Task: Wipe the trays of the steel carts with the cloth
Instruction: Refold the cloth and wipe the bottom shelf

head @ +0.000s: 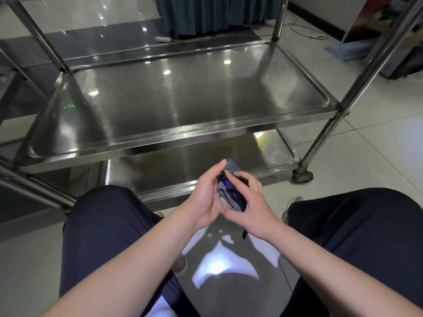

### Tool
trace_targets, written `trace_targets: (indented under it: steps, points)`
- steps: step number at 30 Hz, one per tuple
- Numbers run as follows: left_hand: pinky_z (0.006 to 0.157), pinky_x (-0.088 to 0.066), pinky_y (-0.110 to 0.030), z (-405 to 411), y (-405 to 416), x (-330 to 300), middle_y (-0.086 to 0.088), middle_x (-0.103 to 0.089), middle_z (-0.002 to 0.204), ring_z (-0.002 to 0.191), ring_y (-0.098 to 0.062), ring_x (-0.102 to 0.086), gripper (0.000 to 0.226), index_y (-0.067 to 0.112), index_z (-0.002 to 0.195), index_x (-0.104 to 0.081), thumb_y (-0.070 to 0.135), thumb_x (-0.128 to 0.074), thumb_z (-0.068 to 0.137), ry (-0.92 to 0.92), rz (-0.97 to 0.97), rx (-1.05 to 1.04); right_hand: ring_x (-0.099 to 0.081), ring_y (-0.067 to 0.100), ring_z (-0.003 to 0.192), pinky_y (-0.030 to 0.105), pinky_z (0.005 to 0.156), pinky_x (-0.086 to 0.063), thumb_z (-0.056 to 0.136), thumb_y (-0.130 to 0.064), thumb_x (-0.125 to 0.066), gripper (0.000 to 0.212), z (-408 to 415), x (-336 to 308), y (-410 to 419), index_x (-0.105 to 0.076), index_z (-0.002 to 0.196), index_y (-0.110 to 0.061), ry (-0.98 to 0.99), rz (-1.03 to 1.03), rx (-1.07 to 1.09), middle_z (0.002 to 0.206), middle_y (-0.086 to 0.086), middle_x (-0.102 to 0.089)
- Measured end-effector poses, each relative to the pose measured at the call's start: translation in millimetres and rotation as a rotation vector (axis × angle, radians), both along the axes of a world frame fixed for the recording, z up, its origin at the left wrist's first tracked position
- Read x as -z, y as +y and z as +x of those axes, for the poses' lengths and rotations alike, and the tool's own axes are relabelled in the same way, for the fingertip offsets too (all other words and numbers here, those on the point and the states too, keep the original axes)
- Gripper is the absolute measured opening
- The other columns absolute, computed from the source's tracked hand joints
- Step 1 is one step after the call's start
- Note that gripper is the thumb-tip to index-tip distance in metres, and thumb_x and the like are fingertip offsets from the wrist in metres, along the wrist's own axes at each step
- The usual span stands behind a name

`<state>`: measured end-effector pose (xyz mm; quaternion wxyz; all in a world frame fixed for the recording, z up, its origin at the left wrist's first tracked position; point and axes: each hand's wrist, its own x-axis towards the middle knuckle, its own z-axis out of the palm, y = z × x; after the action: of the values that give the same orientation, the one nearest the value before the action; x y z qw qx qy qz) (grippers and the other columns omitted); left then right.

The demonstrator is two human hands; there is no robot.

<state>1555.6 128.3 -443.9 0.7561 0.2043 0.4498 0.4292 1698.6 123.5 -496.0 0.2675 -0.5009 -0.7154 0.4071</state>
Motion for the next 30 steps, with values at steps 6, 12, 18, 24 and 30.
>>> trace_targets:
  steps: [6, 12, 18, 24, 30]
  points:
    - [0.099, -0.049, -0.056, -8.9, 2.0, -6.6, -0.023, -0.06, 0.133, 0.121, -0.039, -0.06, 0.068, 0.004, 0.137, -0.055, 0.056, -0.047, 0.094, -0.086, -0.008, 0.041, 0.006, 0.016, 0.154, 0.047, 0.122, -0.006, 0.076, -0.029, -0.069, 0.109, 4.2, -7.3, 9.2, 0.007, 0.145, -0.066, -0.399, 0.121, -0.121, 0.165, -0.013, 0.015]
    - [0.098, -0.051, -0.055, -12.3, 3.7, -10.1, -0.019, -0.062, 0.132, 0.121, -0.036, -0.061, 0.076, 0.005, 0.138, -0.054, 0.064, -0.052, 0.09, -0.05, -0.086, 0.078, -0.014, 0.003, 0.15, 0.026, 0.117, -0.029, 0.08, 0.01, -0.047, 0.111, -7.1, -7.0, 2.7, -0.002, 0.143, -0.07, -0.046, -0.155, -0.083, 0.167, -0.012, -0.005]
    - [0.097, -0.053, -0.042, -36.2, 5.2, -11.0, -0.001, -0.064, 0.122, 0.107, -0.02, -0.063, 0.043, 0.018, 0.118, -0.062, 0.052, -0.059, 0.092, 0.418, -0.062, 0.003, -0.059, 0.024, 0.12, 0.038, 0.095, -0.055, 0.08, 0.019, -0.037, 0.083, -21.5, -32.1, 1.7, -0.046, 0.142, -0.035, 0.317, -0.519, 0.135, 0.13, -0.001, -0.063]
    - [0.102, -0.046, -0.039, -37.4, 10.2, -6.9, 0.002, -0.068, 0.119, 0.111, -0.016, -0.061, 0.031, 0.025, 0.115, -0.069, 0.042, -0.064, 0.09, 0.605, -0.057, -0.057, -0.064, 0.045, 0.112, 0.063, 0.095, -0.051, 0.075, 0.022, -0.032, 0.069, -18.1, -54.5, 0.6, -0.057, 0.127, -0.016, 0.787, -0.874, 0.265, 0.124, 0.022, -0.066]
    - [0.059, -0.05, -0.021, -4.7, 16.2, -14.0, 0.002, -0.076, 0.081, 0.067, -0.009, -0.069, 0.016, 0.012, 0.091, -0.076, 0.027, -0.072, 0.088, 0.393, -0.027, -0.081, -0.059, 0.045, 0.12, 0.061, 0.105, -0.044, 0.068, 0.014, -0.042, 0.076, 5.8, -48.8, -8.5, -0.047, 0.143, -0.004, 1.027, -1.047, 0.392, 0.139, 0.027, -0.056]
